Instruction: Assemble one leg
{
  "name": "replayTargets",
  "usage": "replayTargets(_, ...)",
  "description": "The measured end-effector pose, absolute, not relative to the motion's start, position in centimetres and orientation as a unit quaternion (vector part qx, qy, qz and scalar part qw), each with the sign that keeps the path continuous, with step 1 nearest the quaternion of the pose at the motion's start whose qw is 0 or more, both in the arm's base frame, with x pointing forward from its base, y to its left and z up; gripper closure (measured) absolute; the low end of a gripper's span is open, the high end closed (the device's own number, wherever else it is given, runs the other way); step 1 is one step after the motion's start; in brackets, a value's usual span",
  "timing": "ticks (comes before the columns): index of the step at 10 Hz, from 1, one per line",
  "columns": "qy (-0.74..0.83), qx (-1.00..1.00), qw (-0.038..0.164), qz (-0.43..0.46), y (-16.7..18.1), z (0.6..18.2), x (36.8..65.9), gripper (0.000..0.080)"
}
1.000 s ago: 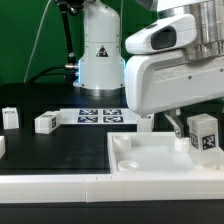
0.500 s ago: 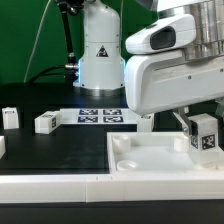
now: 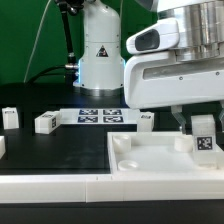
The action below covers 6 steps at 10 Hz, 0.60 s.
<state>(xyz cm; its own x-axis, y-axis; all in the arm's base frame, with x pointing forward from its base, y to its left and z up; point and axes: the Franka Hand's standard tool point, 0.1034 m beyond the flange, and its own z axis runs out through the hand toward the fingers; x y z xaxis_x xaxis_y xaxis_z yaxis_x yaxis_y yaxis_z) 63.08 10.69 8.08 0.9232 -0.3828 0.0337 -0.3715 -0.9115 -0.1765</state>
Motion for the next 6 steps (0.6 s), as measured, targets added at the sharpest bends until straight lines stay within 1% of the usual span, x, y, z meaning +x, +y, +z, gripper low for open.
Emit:
replayTargets(1, 0.248, -0.965, 0.082, -0.029, 10.58, 8.04, 63.08, 0.0509)
replayTargets(3, 0.357, -0.930, 0.085, -0.018, 10.44, 7.99, 63.00, 0.0509)
replayTargets(6, 0.507, -0.858, 0.076, -0.001, 10.54, 7.99, 62.66, 0.0509)
